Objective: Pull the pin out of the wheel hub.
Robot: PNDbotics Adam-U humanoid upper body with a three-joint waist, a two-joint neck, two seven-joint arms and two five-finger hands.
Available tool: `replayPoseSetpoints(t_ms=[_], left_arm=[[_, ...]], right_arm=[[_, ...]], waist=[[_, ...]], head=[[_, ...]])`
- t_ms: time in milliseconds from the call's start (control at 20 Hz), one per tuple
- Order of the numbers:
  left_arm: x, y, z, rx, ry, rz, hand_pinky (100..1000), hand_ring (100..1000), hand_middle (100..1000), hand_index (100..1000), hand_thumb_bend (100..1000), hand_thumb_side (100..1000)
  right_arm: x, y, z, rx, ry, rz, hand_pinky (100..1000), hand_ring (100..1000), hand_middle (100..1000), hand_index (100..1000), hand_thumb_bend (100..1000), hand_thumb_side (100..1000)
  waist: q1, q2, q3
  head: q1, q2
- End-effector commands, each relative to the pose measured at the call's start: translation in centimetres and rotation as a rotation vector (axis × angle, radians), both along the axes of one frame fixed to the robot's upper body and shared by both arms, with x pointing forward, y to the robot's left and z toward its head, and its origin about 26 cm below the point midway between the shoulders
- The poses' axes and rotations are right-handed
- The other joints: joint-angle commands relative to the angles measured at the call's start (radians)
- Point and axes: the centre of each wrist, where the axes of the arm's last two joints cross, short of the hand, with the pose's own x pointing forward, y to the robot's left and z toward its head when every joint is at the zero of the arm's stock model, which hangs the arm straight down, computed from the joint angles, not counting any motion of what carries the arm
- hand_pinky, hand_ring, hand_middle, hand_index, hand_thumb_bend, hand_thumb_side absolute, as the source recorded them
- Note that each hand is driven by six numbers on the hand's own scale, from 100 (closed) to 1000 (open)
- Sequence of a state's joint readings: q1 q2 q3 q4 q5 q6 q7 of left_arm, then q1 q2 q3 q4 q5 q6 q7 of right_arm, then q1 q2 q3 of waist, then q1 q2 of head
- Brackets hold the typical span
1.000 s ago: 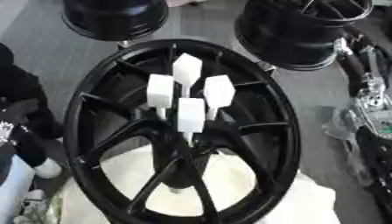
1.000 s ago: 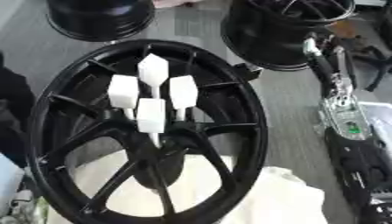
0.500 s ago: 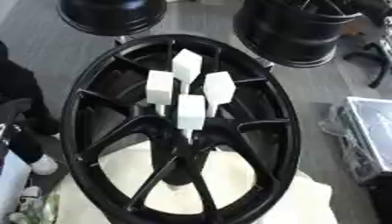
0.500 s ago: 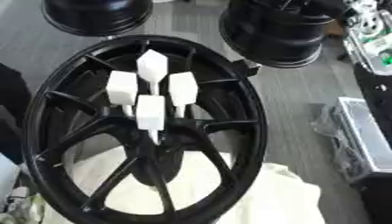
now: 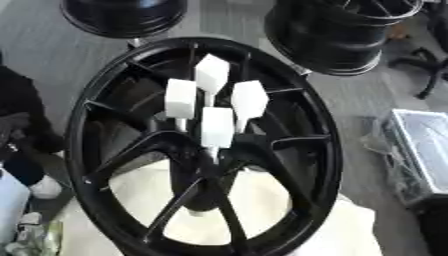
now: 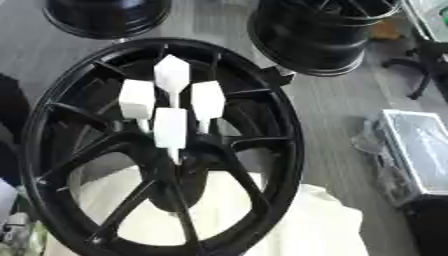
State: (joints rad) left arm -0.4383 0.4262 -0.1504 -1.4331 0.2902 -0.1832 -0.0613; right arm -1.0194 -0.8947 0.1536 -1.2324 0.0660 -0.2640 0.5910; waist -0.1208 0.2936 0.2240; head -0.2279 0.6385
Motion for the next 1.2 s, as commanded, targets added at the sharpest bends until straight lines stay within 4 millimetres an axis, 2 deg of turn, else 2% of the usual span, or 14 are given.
replayPoseSetpoints(t_ms=[50, 250, 400, 600, 650, 700, 800, 900, 1200], left_arm=[[-0.2, 0.9, 1.4, 0.026, -0.044, 0.012, 837, 943, 794, 698, 441, 700], [-0.3, 1.1, 1.4, 0.028, -0.047, 0.019, 837, 944, 794, 697, 439, 700], [-0.4, 1.3, 1.4, 0.029, -0.048, 0.026, 837, 945, 794, 698, 440, 701], [-0.5, 1.5, 1.3, 0.032, -0.048, 0.033, 837, 945, 794, 698, 439, 702], [-0.5, 1.5, 1.3, 0.033, -0.048, 0.033, 837, 945, 794, 698, 439, 702], [-0.5, 1.5, 1.3, 0.033, -0.048, 0.032, 837, 946, 794, 698, 439, 702], [-0.5, 1.4, 1.3, 0.033, -0.047, 0.029, 838, 946, 795, 698, 438, 703], [-0.5, 1.4, 1.3, 0.033, -0.046, 0.026, 838, 946, 795, 698, 438, 703], [-0.5, 1.3, 1.3, 0.036, -0.046, 0.020, 838, 948, 795, 698, 437, 704]], right_arm=[[-0.6, 0.7, 2.3, -0.151, 0.006, 0.001, 875, 762, 733, 853, 100, 244], [0.1, 3.0, 2.7, -0.193, 0.021, 0.044, 870, 763, 739, 862, 100, 249], [0.8, 4.8, 2.6, -0.210, 0.034, 0.049, 864, 765, 742, 870, 100, 270], [1.7, 7.0, 2.1, -0.245, 0.074, 0.053, 860, 764, 742, 876, 100, 414], [1.8, 7.4, 2.0, -0.249, 0.082, 0.054, 860, 764, 742, 876, 100, 414], [1.9, 7.9, 1.8, -0.257, 0.095, 0.057, 857, 763, 741, 878, 100, 474], [2.2, 9.0, 1.5, -0.264, 0.116, 0.062, 856, 763, 741, 879, 100, 477], [2.3, 9.5, 1.3, -0.261, 0.131, 0.061, 857, 763, 743, 882, 100, 511], [2.7, 10.1, 0.7, -0.260, 0.175, 0.071, 860, 767, 746, 883, 100, 525]], waist=[[0.005, -0.013, -0.005], [0.009, -0.009, -0.011], [0.014, -0.007, -0.016], [0.015, -0.005, -0.019], [0.015, -0.005, -0.020], [0.014, -0.005, -0.019], [0.013, -0.005, -0.017], [0.013, -0.006, -0.016], [0.011, -0.007, -0.014]], head=[[-0.014, -0.015], [-0.039, -0.018], [-0.041, -0.018], [-0.031, -0.019], [-0.030, -0.019], [-0.028, -0.018], [-0.024, -0.017], [-0.021, -0.017], [-0.019, -0.019]])
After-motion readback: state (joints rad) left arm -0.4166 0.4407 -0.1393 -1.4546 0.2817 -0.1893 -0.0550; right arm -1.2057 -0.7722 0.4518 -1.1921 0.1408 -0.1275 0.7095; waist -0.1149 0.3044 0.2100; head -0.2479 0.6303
